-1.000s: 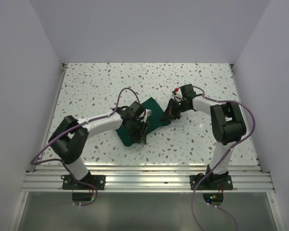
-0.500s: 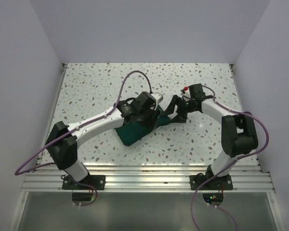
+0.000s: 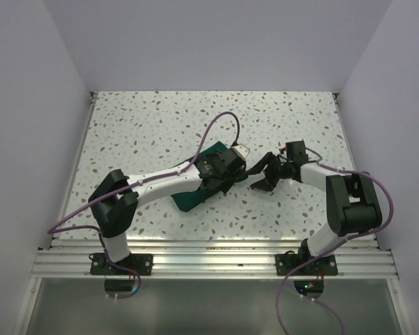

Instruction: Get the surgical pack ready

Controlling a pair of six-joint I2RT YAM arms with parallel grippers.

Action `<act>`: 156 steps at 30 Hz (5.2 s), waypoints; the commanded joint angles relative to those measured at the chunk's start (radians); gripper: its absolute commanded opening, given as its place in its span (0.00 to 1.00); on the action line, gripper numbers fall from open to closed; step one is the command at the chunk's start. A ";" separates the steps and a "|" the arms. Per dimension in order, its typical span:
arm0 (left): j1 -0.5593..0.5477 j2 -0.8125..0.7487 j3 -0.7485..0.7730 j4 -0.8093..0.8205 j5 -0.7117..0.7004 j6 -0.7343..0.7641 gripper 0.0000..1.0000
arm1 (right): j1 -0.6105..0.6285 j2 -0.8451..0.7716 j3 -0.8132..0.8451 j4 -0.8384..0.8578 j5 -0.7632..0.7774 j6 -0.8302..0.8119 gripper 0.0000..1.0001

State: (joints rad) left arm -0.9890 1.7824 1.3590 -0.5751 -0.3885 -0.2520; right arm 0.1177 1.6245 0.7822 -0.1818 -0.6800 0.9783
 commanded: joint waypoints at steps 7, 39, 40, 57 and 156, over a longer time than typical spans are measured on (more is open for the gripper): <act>-0.008 0.051 0.000 0.070 -0.061 0.033 0.68 | 0.005 -0.092 -0.098 0.188 0.013 0.108 0.49; 0.016 0.157 0.118 0.006 -0.130 0.053 0.20 | 0.204 0.035 -0.264 0.711 0.122 0.186 0.00; 0.019 0.157 0.124 0.000 -0.125 0.051 0.17 | 0.206 0.049 -0.267 0.728 0.120 0.186 0.00; 0.032 0.186 0.239 -0.118 -0.018 0.022 0.00 | 0.214 0.067 -0.141 0.748 0.146 0.175 0.00; 0.441 -0.168 -0.405 -0.034 0.470 -0.261 0.00 | 0.200 0.133 0.261 -0.159 -0.082 -0.357 0.00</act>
State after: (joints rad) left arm -0.5865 1.5242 0.8978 -0.6682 0.0608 -0.5873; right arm 0.3225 1.7374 1.0153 -0.3817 -0.7361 0.5922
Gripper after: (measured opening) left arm 0.005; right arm 0.007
